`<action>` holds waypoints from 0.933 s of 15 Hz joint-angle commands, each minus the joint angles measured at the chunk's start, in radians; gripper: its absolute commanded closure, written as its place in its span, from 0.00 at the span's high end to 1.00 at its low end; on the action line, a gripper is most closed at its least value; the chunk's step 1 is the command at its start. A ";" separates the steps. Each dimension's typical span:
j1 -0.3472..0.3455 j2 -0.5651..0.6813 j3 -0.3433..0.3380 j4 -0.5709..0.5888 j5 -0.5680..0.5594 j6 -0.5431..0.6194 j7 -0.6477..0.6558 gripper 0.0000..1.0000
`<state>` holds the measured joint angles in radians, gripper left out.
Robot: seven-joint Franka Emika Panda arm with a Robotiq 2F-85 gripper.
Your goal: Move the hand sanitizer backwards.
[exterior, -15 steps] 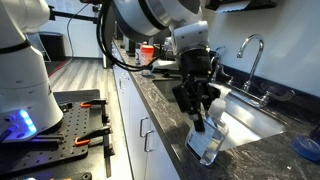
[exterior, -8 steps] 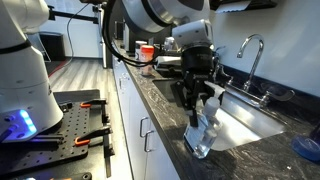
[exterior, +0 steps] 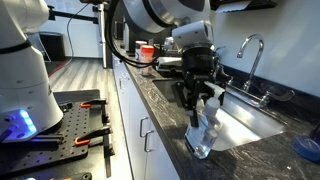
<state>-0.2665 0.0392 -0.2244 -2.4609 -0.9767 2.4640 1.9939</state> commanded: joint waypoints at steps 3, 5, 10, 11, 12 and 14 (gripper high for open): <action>0.028 -0.006 0.000 0.065 0.024 -0.127 0.150 0.17; 0.036 -0.007 0.003 0.088 0.032 -0.204 0.202 0.17; 0.047 0.030 0.007 0.170 0.070 -0.321 0.294 0.17; 0.047 0.042 0.006 0.188 0.072 -0.323 0.313 0.17; 0.046 0.062 0.003 0.211 0.066 -0.315 0.331 0.17; 0.046 0.092 -0.001 0.248 0.060 -0.309 0.360 0.17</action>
<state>-0.2303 0.0728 -0.2211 -2.2917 -0.9198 2.1789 2.3009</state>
